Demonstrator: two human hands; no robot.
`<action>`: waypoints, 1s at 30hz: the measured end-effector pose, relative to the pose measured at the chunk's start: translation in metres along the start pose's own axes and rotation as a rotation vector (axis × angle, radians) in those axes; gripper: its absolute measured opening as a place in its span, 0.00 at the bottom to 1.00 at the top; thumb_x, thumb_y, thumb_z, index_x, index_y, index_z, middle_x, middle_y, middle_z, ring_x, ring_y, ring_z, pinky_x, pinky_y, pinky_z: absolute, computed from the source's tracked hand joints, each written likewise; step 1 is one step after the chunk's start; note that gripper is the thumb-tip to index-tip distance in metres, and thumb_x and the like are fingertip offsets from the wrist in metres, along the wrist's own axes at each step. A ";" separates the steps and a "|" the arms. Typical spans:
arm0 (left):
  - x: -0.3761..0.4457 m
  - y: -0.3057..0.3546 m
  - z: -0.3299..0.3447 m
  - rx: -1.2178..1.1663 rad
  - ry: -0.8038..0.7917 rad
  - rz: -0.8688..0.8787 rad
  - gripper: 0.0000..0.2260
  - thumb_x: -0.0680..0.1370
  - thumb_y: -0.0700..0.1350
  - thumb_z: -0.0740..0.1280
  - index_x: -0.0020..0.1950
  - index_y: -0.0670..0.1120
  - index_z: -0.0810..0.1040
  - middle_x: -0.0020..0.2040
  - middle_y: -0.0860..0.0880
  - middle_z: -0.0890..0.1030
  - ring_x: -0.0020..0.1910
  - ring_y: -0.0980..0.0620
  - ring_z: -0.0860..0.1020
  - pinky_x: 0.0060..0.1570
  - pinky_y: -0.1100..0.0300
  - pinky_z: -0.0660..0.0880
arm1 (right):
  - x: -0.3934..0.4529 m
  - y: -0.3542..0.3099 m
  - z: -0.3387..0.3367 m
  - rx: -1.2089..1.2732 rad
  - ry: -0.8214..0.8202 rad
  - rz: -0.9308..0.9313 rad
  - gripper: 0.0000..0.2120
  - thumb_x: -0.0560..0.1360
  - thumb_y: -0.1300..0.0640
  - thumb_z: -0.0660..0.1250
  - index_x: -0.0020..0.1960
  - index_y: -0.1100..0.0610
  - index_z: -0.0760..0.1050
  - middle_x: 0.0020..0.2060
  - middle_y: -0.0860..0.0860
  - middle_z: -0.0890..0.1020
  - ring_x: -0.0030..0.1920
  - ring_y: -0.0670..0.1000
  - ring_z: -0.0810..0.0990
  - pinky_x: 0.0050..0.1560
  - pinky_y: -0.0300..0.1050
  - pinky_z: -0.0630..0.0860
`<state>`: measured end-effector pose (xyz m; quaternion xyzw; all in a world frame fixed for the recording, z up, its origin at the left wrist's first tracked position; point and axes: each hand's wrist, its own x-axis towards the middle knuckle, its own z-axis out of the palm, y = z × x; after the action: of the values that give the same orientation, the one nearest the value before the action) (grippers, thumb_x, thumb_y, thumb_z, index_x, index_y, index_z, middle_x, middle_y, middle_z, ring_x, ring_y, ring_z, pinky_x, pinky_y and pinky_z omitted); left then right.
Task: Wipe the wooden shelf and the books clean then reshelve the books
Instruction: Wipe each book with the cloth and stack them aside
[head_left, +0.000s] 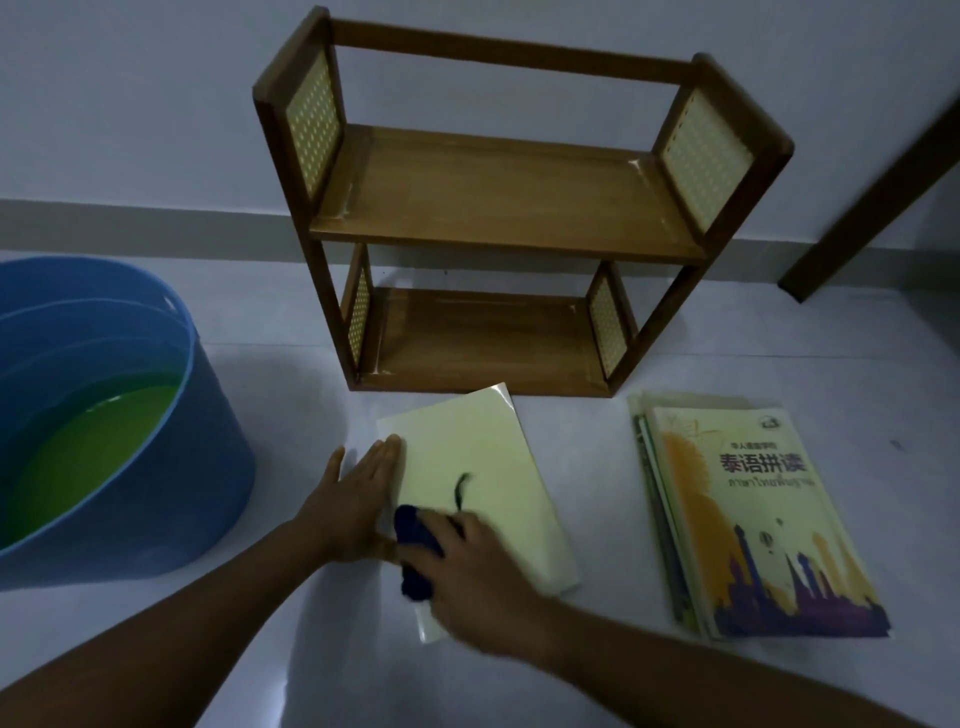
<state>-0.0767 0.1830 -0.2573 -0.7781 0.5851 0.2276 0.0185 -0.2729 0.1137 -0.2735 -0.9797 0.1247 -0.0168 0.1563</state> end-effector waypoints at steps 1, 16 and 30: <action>-0.001 -0.001 0.000 0.017 -0.011 0.004 0.65 0.53 0.81 0.53 0.75 0.43 0.30 0.79 0.45 0.40 0.78 0.48 0.41 0.69 0.48 0.32 | -0.011 -0.006 0.001 0.018 -0.045 -0.032 0.25 0.69 0.54 0.59 0.66 0.48 0.68 0.68 0.56 0.70 0.55 0.62 0.74 0.58 0.53 0.72; -0.018 0.011 0.009 -0.348 0.084 -0.143 0.55 0.71 0.61 0.70 0.75 0.45 0.30 0.78 0.47 0.37 0.78 0.47 0.43 0.75 0.48 0.44 | -0.058 0.118 -0.067 -0.216 0.037 0.567 0.22 0.65 0.52 0.70 0.59 0.50 0.77 0.65 0.63 0.73 0.59 0.65 0.75 0.54 0.60 0.76; -0.035 0.047 0.022 -0.864 0.113 -0.304 0.27 0.80 0.40 0.58 0.77 0.47 0.52 0.78 0.48 0.56 0.76 0.48 0.59 0.74 0.53 0.58 | 0.012 0.083 -0.068 0.819 -0.175 1.058 0.17 0.78 0.56 0.61 0.64 0.64 0.68 0.58 0.58 0.77 0.55 0.55 0.78 0.57 0.49 0.77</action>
<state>-0.1343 0.2064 -0.2531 -0.8028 0.3158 0.4026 -0.3062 -0.2861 0.0140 -0.2352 -0.6459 0.5583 0.0955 0.5118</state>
